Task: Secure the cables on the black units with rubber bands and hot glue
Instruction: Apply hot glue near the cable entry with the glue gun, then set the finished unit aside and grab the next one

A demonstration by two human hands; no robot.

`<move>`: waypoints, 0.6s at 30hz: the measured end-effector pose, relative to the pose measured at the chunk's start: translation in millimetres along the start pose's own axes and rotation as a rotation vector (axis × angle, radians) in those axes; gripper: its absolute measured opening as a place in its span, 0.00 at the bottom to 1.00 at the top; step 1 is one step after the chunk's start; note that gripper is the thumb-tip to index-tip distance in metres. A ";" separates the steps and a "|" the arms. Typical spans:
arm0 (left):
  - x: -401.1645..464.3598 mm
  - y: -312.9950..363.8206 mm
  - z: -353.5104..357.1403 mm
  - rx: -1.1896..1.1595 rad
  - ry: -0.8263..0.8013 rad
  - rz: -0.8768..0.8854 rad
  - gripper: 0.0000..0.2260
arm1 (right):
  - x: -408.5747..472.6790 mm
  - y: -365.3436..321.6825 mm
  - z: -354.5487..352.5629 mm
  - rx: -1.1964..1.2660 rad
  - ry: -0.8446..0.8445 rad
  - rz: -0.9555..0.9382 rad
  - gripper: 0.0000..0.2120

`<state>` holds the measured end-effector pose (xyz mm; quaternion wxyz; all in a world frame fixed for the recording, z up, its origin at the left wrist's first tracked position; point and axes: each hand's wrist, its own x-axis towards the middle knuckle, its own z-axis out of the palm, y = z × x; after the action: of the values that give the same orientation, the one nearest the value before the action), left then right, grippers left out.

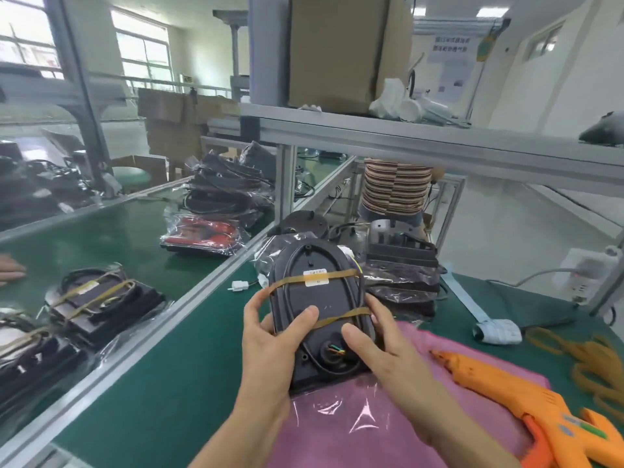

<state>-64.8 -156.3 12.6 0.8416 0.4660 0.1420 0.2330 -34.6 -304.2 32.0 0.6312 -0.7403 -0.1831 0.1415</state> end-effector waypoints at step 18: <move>133.2 88.7 -124.8 0.255 0.305 0.070 0.29 | 202.6 -22.9 179.7 0.052 -0.243 0.086 0.07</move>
<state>-31.4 43.7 19.6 0.7359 0.5327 0.2799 0.3103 64.9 -51.4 29.6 0.6168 -0.7081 -0.2228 0.2619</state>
